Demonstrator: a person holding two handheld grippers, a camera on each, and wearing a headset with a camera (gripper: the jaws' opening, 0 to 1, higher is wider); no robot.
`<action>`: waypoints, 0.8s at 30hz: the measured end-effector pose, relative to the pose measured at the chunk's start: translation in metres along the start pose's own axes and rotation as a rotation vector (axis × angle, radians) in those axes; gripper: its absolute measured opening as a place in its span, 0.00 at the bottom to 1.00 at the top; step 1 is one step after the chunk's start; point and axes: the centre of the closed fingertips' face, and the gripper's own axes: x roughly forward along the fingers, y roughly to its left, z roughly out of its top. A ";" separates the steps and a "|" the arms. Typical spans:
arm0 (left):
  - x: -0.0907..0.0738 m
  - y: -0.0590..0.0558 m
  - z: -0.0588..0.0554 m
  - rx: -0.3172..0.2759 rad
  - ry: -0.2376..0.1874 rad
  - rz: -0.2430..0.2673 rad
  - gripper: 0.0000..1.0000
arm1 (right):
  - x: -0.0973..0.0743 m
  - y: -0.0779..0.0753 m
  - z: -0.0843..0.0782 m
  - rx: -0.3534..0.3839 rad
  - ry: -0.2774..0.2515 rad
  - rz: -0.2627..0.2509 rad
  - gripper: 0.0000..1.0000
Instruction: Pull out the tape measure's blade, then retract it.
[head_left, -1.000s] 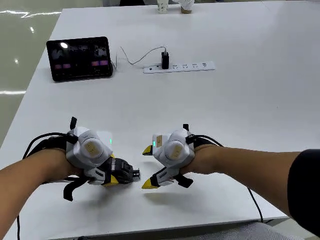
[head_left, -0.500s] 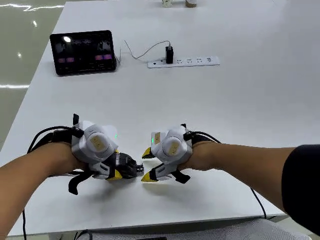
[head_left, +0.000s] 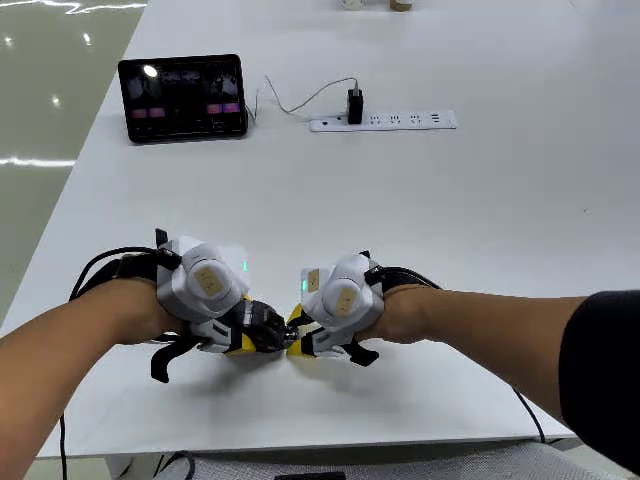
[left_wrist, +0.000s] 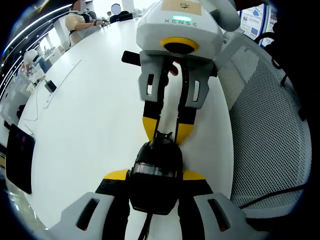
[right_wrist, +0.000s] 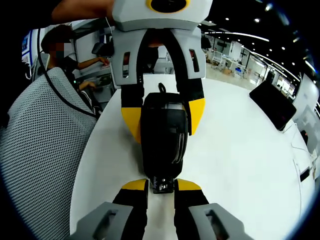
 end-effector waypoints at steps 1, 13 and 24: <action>0.000 0.000 0.000 0.001 0.000 0.000 0.31 | 0.000 -0.002 -0.001 0.008 0.003 -0.002 0.16; 0.000 -0.001 0.000 0.008 0.000 -0.003 0.31 | -0.001 -0.005 0.000 -0.012 0.017 0.014 0.12; -0.001 -0.001 -0.002 0.015 0.021 -0.005 0.31 | -0.006 -0.003 -0.003 0.006 0.031 0.024 0.10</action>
